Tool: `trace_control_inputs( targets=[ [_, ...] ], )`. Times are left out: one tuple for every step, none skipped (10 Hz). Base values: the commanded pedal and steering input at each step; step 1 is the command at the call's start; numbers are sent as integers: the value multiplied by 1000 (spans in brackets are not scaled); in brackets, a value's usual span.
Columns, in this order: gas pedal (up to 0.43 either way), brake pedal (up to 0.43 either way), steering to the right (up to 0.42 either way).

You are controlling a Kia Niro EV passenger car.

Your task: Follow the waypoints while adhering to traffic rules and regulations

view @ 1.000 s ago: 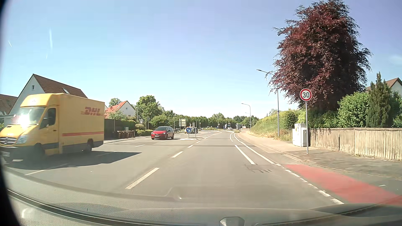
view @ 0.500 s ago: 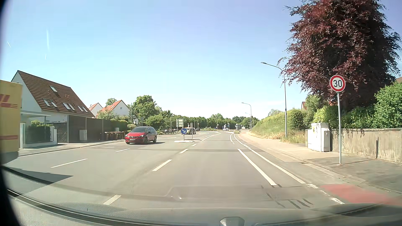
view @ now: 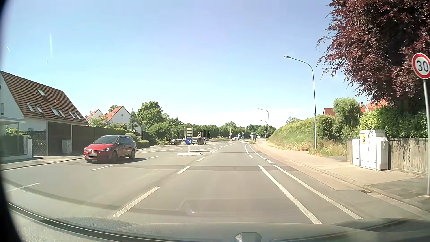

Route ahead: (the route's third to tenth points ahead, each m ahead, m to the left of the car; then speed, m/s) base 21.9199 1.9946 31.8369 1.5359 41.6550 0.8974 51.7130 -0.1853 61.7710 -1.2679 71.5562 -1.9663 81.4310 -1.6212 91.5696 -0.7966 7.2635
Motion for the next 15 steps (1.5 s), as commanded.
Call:
trace_control_inputs(
  targets=[
    [79,30,9],
    [79,30,8],
    [79,30,8],
    [79,30,8],
    [79,30,7],
    [79,30,7],
    [79,30,7],
    [79,30,7],
    [79,30,7],
    [79,30,8],
    [79,30,7],
    [79,30,7],
    [79,30,7],
    [79,30,7],
    [79,30,7]
  ],
)
